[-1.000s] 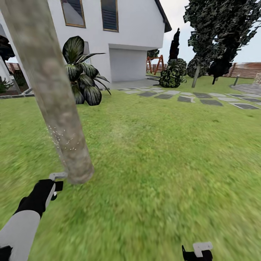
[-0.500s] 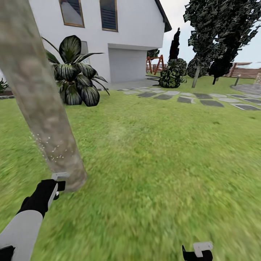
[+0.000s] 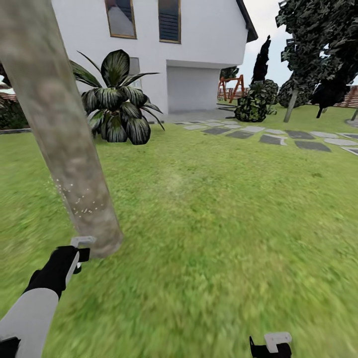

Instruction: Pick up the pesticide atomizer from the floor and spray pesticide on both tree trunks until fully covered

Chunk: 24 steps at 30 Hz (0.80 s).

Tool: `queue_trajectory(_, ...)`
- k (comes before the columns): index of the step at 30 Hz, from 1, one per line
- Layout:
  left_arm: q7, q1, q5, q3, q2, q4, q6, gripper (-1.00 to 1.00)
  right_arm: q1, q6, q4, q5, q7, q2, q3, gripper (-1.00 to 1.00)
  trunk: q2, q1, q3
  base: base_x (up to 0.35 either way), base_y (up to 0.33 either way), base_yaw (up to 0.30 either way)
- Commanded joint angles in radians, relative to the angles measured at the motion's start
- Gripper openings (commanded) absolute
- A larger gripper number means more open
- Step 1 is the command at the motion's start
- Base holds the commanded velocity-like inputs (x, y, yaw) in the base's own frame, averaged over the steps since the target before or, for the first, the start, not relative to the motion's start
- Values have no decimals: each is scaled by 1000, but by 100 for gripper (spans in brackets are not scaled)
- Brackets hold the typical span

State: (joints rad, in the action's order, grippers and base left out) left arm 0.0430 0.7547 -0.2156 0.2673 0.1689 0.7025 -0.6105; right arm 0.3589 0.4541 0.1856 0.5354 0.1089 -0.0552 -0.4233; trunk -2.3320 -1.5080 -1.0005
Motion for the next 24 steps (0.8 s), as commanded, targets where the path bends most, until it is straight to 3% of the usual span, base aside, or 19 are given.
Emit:
queue_trajectory(1, 0, 0, -1, 0, 0, 0, 0, -100, 0, 0, 0, 0, 0, 0, 0, 100, 0, 0, 0, 126, -273, 61)
queue_trajectory(16, 0, 0, 0, -2, -2, 0, 0, -100, 0, 0, 0, 0, 0, -2, 0, 100, 0, 0, 0, 63, -273, 10)
queue_trajectory(24, 0, 0, -1, -1, -2, 0, 0, -100, 0, 0, 0, 0, 0, 0, 0, 100, 0, 0, 0, 17, -272, 254)
